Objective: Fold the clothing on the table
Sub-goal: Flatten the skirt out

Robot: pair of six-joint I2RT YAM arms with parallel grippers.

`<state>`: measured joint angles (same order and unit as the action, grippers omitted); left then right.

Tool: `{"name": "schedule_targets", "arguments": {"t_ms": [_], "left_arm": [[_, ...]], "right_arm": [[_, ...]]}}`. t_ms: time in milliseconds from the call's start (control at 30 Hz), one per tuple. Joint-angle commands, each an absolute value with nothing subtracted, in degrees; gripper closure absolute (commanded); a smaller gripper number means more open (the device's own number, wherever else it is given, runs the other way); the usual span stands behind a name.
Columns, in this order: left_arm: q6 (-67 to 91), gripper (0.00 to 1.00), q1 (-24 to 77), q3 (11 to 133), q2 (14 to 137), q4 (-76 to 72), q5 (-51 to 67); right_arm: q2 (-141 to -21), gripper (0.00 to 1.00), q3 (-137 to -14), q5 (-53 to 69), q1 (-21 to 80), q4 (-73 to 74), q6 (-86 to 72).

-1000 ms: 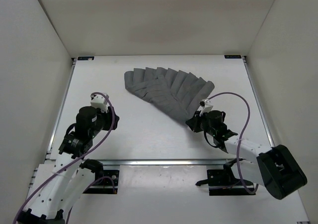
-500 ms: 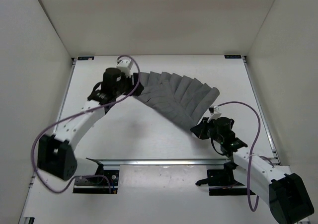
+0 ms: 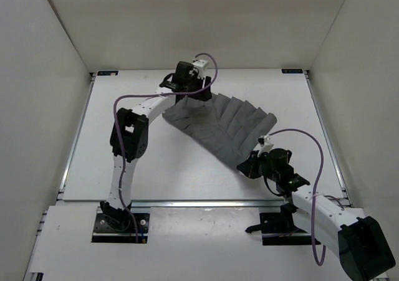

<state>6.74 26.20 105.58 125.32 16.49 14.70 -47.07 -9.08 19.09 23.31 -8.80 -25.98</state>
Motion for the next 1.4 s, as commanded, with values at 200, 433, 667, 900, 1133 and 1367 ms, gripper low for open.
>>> {"name": "schedule_targets", "arguments": {"t_ms": [200, 433, 667, 900, 1133, 1367], "left_arm": [[7.47, 0.29, 28.39, 115.48, 134.37, 20.99, 16.96], [7.82, 0.31, 29.18, 120.67, 140.19, 22.41, 15.21], [7.91, 0.3, 28.48, 117.77, 138.78, 20.74, 14.86], [6.51, 0.26, 27.95, 111.8, 135.36, 18.55, 11.7], [7.38, 0.31, 27.15, 110.04, 134.47, 17.58, 14.06], [6.94, 0.77, 27.33, 110.74, 134.3, 19.51, 20.47]], "right_arm": [[-48.61, 1.0, -10.81, 21.53, 24.7, -9.93, -23.91], [-48.34, 1.0, -10.64, 21.88, 24.26, -9.76, -23.73], [-48.16, 1.0, -10.37, 22.76, 23.82, -10.46, -23.91], [-49.74, 1.0, -10.46, 23.55, 23.91, -11.07, -23.73], [-50.09, 1.0, -10.37, 23.64, 23.91, -11.25, -23.64], [-50.45, 1.0, -10.46, 24.0, 24.08, -10.9, -23.29]]}}
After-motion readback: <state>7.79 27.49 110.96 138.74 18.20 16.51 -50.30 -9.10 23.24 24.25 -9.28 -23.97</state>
